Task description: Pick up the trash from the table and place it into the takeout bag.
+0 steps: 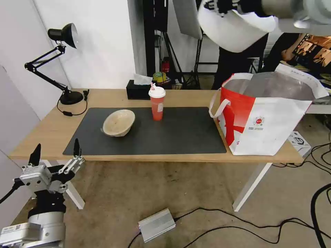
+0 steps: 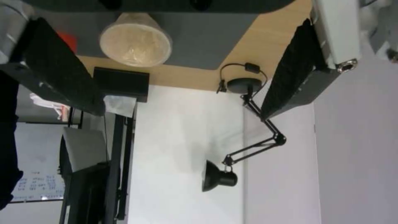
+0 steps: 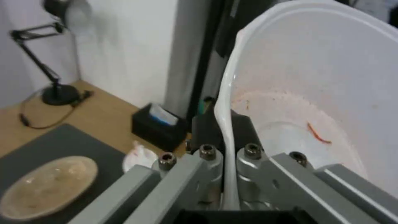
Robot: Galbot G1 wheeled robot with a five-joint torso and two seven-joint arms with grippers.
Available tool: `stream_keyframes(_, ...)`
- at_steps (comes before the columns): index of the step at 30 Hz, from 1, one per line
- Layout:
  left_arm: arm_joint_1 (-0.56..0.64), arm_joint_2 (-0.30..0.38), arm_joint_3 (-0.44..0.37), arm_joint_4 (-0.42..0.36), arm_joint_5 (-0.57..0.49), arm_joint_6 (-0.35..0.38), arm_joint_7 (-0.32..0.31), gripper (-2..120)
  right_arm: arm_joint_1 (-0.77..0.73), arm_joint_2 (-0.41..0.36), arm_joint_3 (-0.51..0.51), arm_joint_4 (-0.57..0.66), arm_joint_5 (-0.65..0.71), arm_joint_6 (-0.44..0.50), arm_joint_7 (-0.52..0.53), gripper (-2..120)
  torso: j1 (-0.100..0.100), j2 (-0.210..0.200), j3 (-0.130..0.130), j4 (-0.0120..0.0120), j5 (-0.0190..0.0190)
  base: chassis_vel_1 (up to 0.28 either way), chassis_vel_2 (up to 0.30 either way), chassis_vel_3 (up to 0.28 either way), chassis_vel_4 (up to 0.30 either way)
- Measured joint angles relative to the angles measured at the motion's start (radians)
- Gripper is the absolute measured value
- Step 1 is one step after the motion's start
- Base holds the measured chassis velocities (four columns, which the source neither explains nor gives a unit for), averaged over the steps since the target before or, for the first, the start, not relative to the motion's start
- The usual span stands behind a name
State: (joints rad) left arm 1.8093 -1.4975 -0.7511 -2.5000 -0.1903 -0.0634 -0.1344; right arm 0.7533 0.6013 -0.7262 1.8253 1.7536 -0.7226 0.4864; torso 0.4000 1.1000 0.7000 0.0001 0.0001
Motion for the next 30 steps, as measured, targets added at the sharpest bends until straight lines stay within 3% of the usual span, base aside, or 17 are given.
stream_keyframes(11,-0.007,0.006,0.006,0.000,-0.010,0.000,0.000,100,-0.014,-0.112,-0.060,0.002,-0.007,0.000,0.002,0,0.000,0.000,0.000,-0.0002,0.0001,0.000,0.000,0.000,0.000)
stream_keyframes(21,-0.010,0.008,0.011,0.000,-0.011,0.000,0.000,100,-0.074,-0.166,-0.087,-0.024,-0.038,0.000,-0.008,0,0.000,0.000,0.000,0.0000,-0.0001,0.000,0.000,0.000,0.000)
stream_keyframes(30,-0.001,0.013,0.000,0.000,-0.017,-0.001,0.001,100,-0.206,-0.202,-0.045,-0.047,-0.120,0.000,-0.032,0,0.000,0.000,0.000,-0.0002,0.0001,0.000,0.000,0.000,0.000)
